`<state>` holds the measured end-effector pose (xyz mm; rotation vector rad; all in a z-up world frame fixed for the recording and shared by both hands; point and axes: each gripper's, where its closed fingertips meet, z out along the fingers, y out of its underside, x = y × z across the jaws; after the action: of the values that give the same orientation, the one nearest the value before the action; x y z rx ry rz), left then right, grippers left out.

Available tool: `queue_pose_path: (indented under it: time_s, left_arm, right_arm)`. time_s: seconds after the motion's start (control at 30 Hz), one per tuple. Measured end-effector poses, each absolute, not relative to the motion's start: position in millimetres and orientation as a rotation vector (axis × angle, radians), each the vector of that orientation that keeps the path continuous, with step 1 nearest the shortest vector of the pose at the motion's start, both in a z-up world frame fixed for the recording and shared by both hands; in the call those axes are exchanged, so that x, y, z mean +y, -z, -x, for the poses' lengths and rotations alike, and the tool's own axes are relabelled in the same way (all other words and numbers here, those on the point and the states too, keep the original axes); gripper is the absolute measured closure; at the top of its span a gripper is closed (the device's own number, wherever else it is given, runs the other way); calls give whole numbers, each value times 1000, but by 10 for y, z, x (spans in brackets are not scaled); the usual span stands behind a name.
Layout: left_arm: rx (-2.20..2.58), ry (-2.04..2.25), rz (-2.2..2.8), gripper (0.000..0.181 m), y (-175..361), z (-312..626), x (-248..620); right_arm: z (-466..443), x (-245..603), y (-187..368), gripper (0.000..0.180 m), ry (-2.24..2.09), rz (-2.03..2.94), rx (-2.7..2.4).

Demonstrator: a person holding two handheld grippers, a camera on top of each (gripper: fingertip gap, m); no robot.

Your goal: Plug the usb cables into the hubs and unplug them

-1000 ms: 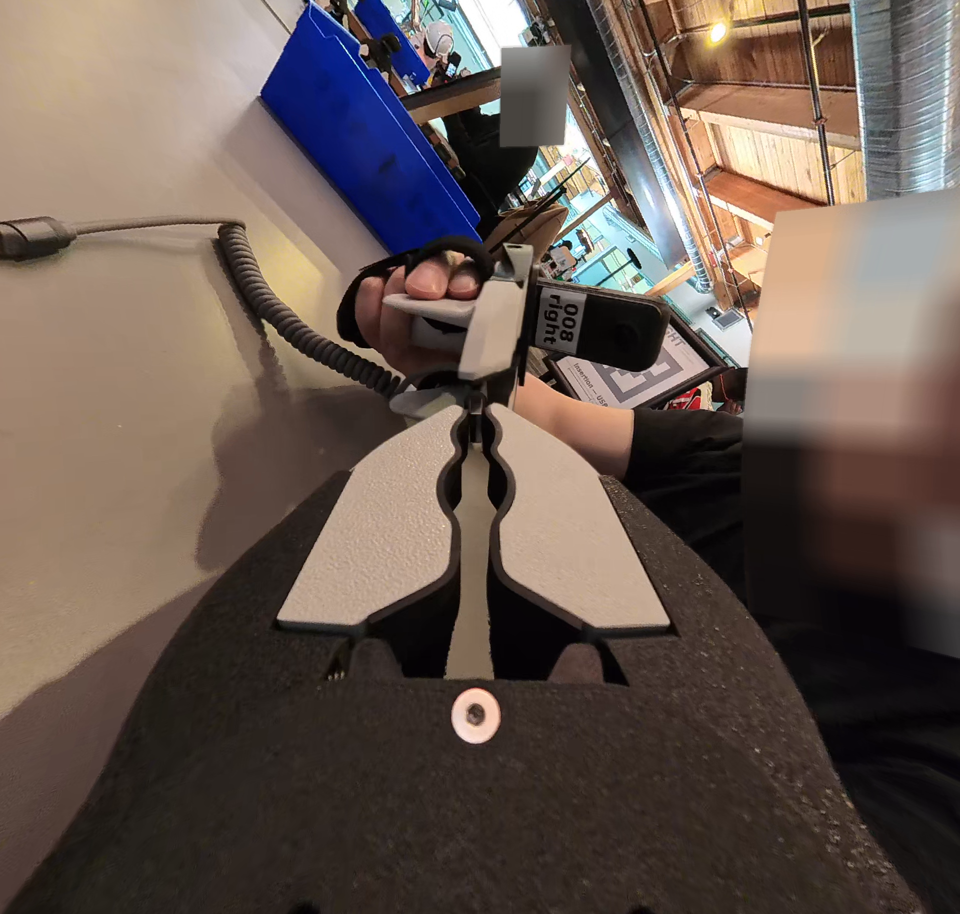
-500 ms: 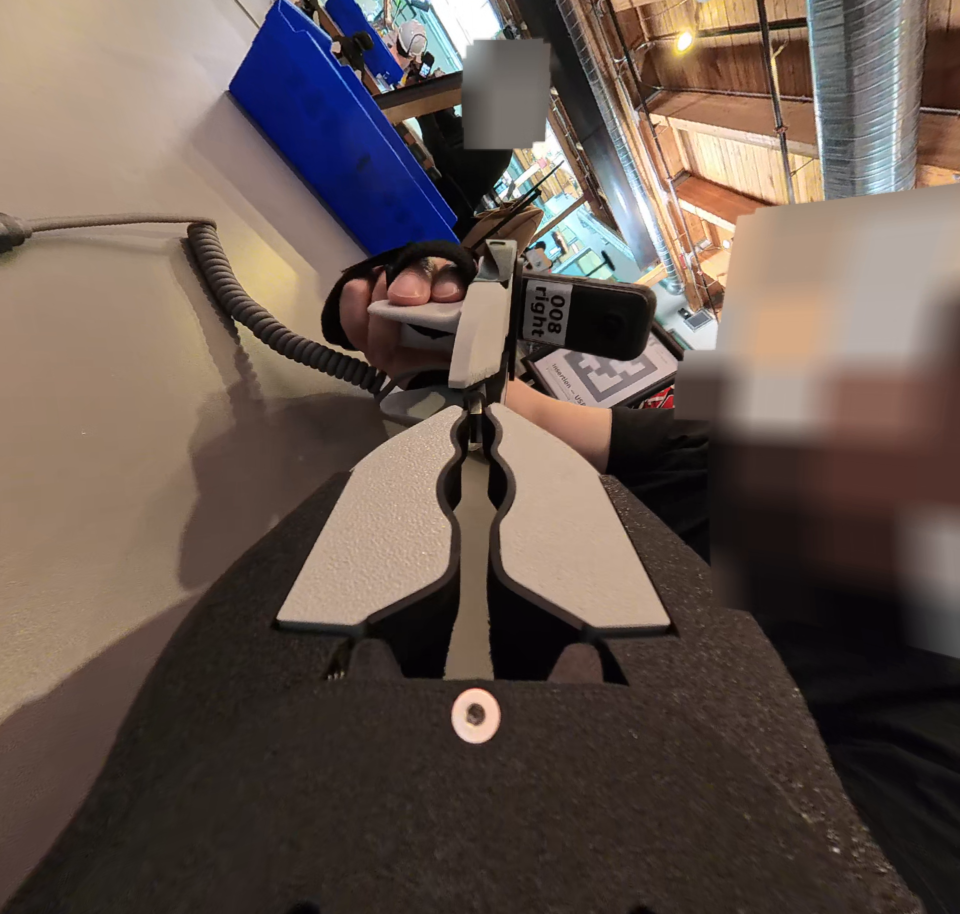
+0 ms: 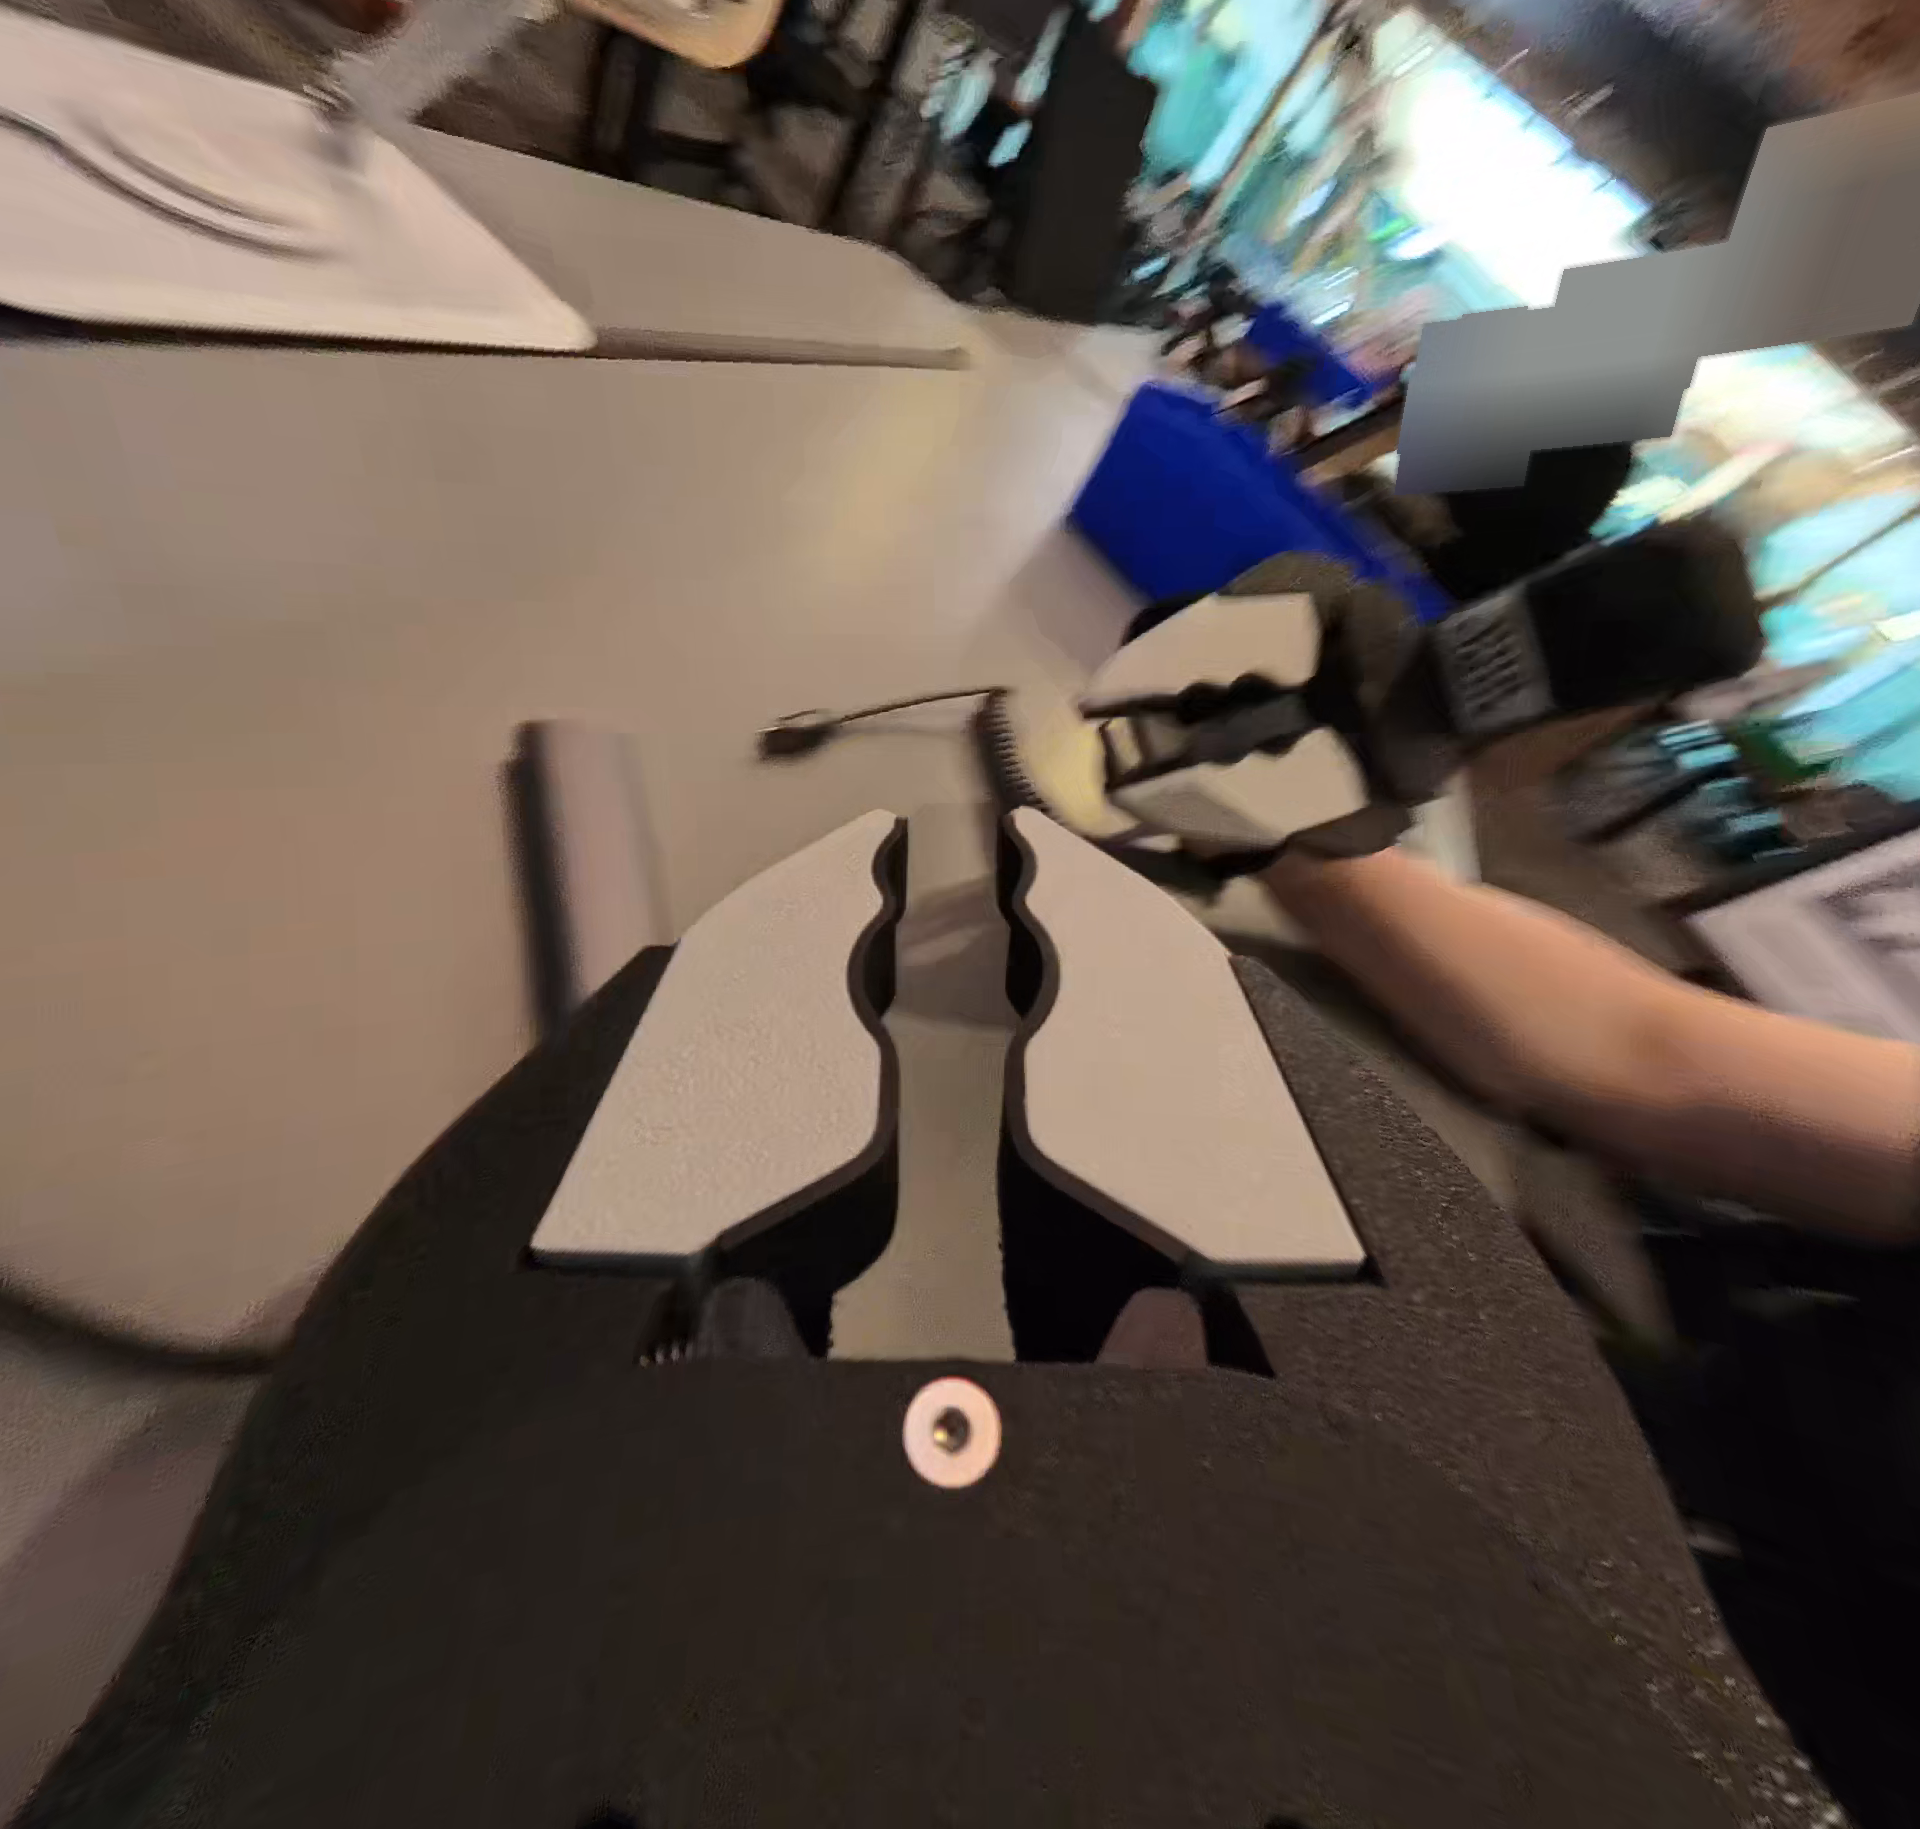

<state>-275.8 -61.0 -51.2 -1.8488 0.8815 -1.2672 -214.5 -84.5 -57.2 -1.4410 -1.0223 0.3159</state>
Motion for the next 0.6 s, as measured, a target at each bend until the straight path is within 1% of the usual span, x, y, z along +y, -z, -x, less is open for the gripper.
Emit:
queue_pose_path:
  time_s: [0.13, 0.23, 0.3, 0.37, 0.47, 0.57, 0.6]
  left_arm:
    - [955, 684, 1953, 154, 875, 2911, -317]
    - [997, 597, 2018, 134, 1070, 2827, -297]
    - [1042, 540, 2094, 124, 1250, 2824, -299]
    - [1086, 492, 2137, 121, 1393, 2825, -312]
    - [1113, 418, 2141, 125, 1469, 2832, -278]
    - [1116, 381, 2144, 133, 1509, 2844, -261]
    - [1113, 381, 2143, 133, 1509, 2845, -260]
  right_arm:
    - [2026, -699, 672, 163, -364, 1567, -919]
    - [2007, -662, 743, 163, -363, 1619, -905]
    - [2010, -654, 787, 163, -363, 1641, -908]
    - [2011, -648, 807, 163, -358, 1650, -909]
    - [2002, -639, 809, 163, -356, 1658, -900]
    - [1987, -635, 811, 163, -361, 1663, -893]
    - [1983, -634, 813, 163, -362, 1663, -891]
